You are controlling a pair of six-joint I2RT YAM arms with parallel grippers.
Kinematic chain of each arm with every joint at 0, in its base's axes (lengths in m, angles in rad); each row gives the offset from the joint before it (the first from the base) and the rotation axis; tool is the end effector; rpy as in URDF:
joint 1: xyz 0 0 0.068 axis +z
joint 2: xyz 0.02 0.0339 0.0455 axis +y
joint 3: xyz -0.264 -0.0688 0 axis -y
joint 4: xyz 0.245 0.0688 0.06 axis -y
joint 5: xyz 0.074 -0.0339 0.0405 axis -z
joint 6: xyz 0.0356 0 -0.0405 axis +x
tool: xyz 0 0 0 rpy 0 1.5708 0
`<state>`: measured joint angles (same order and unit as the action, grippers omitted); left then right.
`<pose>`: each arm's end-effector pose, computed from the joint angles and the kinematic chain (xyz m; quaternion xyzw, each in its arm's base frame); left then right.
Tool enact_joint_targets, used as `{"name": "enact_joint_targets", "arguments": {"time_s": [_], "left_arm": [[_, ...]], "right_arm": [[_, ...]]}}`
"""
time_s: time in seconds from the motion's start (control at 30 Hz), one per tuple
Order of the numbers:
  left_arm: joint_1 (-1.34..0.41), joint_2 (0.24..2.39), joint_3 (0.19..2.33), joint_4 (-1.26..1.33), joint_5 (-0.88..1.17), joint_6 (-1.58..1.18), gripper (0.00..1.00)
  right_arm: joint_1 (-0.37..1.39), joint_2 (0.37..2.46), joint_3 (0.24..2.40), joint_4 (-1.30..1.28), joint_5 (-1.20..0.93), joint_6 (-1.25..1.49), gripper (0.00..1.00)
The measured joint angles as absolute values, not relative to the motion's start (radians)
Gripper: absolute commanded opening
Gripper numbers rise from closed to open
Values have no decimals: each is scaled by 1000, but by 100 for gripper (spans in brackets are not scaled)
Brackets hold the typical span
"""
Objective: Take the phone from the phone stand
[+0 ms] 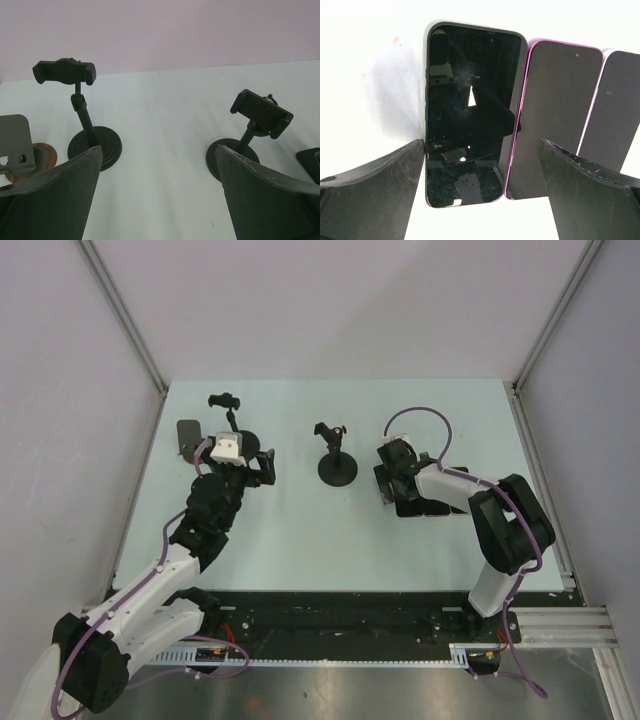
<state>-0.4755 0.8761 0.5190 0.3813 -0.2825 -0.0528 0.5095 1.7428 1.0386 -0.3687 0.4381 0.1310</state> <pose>0.1910 -0.0872 0.2895 0.0466 0.6973 -0.0901 0.7096 0.3055 0.1534 0.1674 -0.1254 0.9392 -0.1242 0.2946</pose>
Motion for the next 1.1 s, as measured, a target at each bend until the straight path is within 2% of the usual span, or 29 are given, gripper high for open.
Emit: {"name": "enact_joint_targets", "arguments": {"time_s": [0.13,0.27,0.53,0.73,0.87,0.97,1.1], "left_arm": [[-476,876,519,381,-273,-53,100],[-476,882,519,384,-225,-61,100],[-476,1012,600,357,36,-24,94],[-475,1200,826,212,185,117,84],[-467,1325,941,123,241,198,69],[-436,1408,1000,75,300,227,61],[-393,1521,1114,12,372,248,58]], "right_arm": [[504,1719,1038,-361,389,117,100],[490,1600,1038,-338,303,125,100],[448,1290,1039,-247,172,129,99],[448,1153,1018,-213,130,113,97],[445,1047,936,-160,112,101,97],[426,1003,898,-142,88,99,97],[392,997,883,-136,53,90,97]]}}
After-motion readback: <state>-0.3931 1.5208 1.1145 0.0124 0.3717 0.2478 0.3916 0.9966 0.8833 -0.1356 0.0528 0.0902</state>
